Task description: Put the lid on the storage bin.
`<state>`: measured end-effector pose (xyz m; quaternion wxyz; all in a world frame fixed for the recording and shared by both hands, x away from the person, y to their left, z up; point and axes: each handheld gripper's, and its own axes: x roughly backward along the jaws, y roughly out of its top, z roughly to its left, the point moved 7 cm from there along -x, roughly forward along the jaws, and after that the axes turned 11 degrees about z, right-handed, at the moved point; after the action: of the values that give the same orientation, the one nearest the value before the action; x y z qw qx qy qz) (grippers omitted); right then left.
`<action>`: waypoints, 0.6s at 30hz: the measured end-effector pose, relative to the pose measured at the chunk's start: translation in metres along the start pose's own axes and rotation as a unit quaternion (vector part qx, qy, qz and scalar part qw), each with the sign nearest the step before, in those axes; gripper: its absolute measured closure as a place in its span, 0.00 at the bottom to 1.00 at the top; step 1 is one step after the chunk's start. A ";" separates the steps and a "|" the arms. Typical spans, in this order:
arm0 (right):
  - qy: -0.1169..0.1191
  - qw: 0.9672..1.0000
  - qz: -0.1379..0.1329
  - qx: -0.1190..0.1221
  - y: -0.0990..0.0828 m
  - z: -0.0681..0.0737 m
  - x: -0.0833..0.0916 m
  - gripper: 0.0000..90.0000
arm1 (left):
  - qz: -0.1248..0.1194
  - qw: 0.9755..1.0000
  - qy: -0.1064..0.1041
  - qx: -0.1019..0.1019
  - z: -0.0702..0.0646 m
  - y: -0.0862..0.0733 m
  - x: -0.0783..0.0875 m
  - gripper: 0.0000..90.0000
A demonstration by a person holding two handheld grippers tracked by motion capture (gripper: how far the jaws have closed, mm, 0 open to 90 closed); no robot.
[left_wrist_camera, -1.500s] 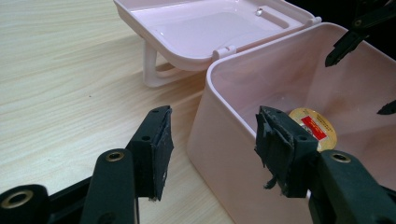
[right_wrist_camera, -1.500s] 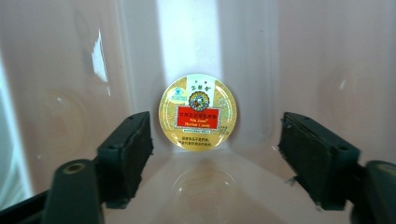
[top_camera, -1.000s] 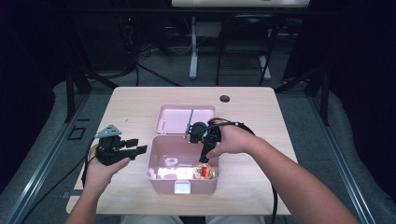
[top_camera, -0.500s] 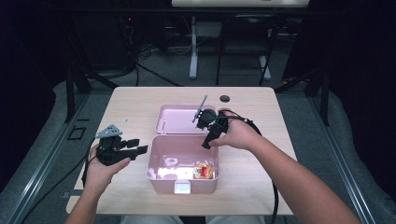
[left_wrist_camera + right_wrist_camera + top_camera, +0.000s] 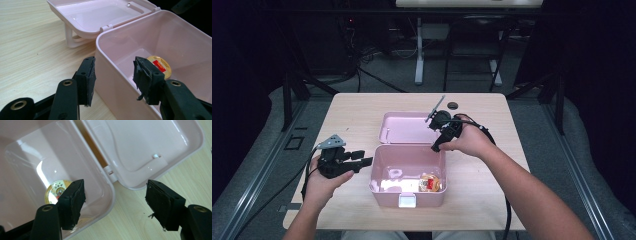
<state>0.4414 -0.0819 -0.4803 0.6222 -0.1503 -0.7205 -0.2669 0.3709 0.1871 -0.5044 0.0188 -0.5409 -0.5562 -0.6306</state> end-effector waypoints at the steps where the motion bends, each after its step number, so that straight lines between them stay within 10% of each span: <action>1: 0.001 1.000 -0.005 -0.007 0.000 -0.002 -0.001 0.35 | 0.000 1.000 0.000 -0.002 -0.001 0.000 0.000 0.58; 18: 0.008 0.996 -0.066 -0.064 0.001 -0.018 -0.007 0.48 | -0.003 1.000 -0.012 -0.003 -0.009 0.002 0.001 0.57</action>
<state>0.4574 -0.0905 -0.4852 0.5984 -0.1403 -0.7048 -0.3543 0.3659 0.1801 -0.5003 0.0082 -0.5469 -0.5564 -0.6254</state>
